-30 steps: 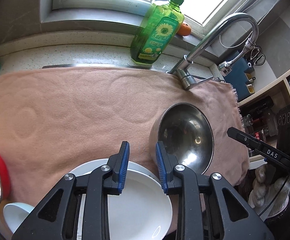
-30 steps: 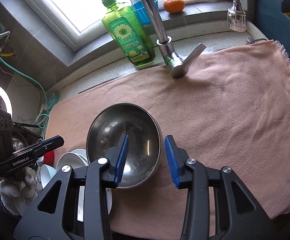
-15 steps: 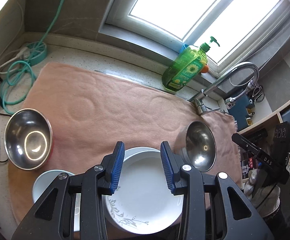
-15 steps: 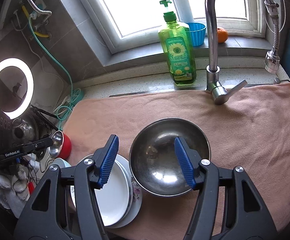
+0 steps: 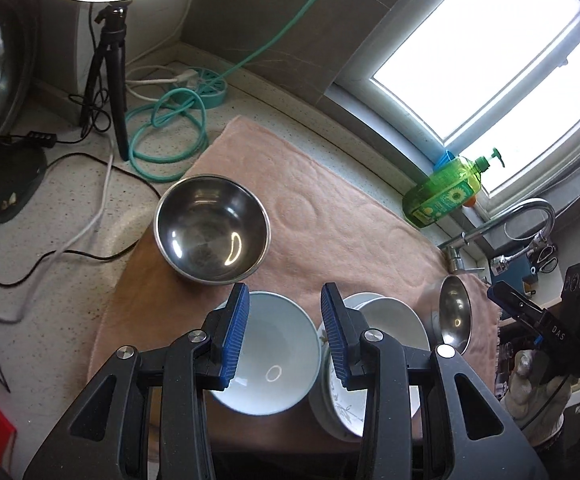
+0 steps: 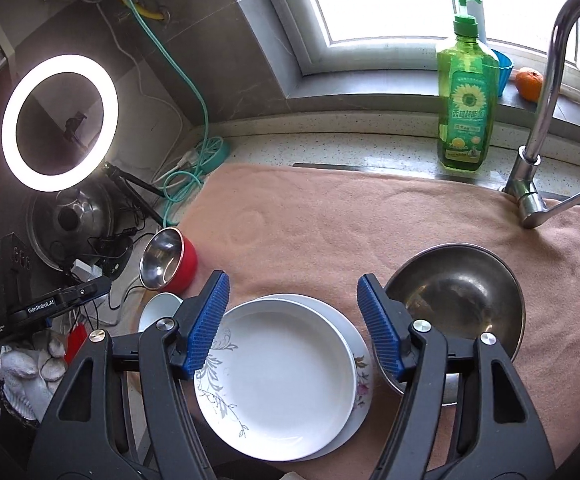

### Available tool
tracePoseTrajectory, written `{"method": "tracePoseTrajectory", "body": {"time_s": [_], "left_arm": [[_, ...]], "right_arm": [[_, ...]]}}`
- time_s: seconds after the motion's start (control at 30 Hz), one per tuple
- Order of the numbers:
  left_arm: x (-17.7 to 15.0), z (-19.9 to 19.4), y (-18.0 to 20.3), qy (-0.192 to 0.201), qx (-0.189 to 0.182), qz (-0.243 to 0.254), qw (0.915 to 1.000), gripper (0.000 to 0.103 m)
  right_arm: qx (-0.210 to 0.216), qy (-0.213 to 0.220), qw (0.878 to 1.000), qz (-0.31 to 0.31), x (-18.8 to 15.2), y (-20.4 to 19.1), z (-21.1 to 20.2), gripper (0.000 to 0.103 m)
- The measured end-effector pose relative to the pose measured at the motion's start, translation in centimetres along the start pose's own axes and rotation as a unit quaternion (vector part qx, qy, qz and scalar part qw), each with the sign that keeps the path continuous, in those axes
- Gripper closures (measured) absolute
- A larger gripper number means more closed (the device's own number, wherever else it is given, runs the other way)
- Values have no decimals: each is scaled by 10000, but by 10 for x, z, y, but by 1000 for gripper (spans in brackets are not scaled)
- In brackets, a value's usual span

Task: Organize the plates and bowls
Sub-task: 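Move the right tool to the red-outside steel bowl, then close the right tool on the red-outside steel bowl rim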

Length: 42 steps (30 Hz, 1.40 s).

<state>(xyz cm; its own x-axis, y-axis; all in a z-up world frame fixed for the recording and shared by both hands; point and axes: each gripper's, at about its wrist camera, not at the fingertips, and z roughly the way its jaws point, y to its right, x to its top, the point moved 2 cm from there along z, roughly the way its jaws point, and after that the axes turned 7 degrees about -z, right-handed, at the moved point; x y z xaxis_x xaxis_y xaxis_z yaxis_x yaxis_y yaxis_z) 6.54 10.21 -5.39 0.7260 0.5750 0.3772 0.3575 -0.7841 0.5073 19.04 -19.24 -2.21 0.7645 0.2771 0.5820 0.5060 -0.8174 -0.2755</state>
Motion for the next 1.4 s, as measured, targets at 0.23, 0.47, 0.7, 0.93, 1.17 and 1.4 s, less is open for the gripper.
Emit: {"method": "tracePoseTrajectory", "body": {"time_s": [0.23, 0.47, 0.7, 0.93, 1.17, 1.4], "left_arm": [[11, 2, -48, 87, 348, -359, 9987, 70], [25, 13, -74, -8, 350, -521, 9980, 70], [37, 29, -89, -193, 244, -691, 9971, 74], [48, 41, -96, -318, 192, -759, 9964, 74], [56, 51, -100, -429, 179, -729, 9963, 75], [56, 60, -105, -564, 156, -790, 9952, 79]], "right_arm": [[406, -232, 9986, -227, 15, -41, 33, 34], [794, -637, 9945, -226, 24, -73, 81, 51], [1329, -1230, 9833, 206, 27, -90, 137, 65], [1541, -1531, 9756, 306, 32, -107, 174, 69], [1598, -1744, 9708, 393, 33, -114, 202, 78], [1534, -1881, 9694, 374, 30, -118, 219, 84]]}}
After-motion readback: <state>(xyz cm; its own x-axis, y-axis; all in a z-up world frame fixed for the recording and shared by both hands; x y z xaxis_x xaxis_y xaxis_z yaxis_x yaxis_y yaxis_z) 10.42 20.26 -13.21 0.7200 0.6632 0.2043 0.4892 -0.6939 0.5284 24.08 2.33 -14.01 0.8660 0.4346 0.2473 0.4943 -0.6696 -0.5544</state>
